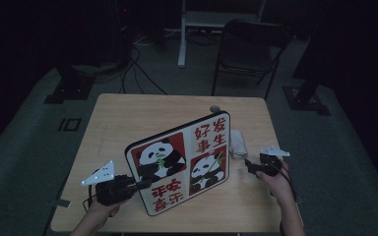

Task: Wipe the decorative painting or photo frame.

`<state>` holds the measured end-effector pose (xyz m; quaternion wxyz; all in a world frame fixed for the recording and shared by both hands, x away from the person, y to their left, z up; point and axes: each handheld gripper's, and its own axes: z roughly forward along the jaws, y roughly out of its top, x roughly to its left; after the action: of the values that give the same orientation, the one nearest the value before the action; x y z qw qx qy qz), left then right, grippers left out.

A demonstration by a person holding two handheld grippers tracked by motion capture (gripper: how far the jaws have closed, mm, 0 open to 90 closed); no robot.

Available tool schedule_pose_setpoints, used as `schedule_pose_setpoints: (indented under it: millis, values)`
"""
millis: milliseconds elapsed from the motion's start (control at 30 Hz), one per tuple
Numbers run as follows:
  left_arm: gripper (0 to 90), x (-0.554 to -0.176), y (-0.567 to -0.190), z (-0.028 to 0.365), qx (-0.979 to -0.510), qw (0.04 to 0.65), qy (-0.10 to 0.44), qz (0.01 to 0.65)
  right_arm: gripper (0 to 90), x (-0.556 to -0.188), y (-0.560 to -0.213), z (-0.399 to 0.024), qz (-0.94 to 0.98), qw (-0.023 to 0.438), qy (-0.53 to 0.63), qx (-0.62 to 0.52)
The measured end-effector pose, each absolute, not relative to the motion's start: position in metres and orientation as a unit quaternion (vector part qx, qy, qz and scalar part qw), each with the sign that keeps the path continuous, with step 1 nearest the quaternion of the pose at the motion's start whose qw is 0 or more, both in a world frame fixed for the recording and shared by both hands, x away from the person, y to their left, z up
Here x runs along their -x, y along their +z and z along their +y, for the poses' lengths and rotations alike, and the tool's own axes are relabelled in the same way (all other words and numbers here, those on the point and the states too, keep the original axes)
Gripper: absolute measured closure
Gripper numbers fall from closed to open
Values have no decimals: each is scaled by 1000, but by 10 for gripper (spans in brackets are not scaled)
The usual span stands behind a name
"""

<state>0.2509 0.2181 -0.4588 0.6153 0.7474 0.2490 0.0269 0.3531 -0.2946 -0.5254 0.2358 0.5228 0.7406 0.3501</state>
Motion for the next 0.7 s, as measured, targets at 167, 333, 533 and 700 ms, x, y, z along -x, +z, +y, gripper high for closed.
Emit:
schedule_pose_setpoints:
  millis: [167,333,533,700]
  values:
    - [796,-251,-459,218,-748,614,26,251,281,-377,-517,-280,736,240,363,-519]
    - [796,-250,-459,217,-747,614,26,253,367,-400,-511,-260,747,235,362,-506]
    - [796,-248,-458,217,-748,612,28,254,353,-422,-518,-243,751,242,348,-506]
    - [795,-248,-458,217,-747,613,26,256,354,-431,-530,-239,750,225,338,-522]
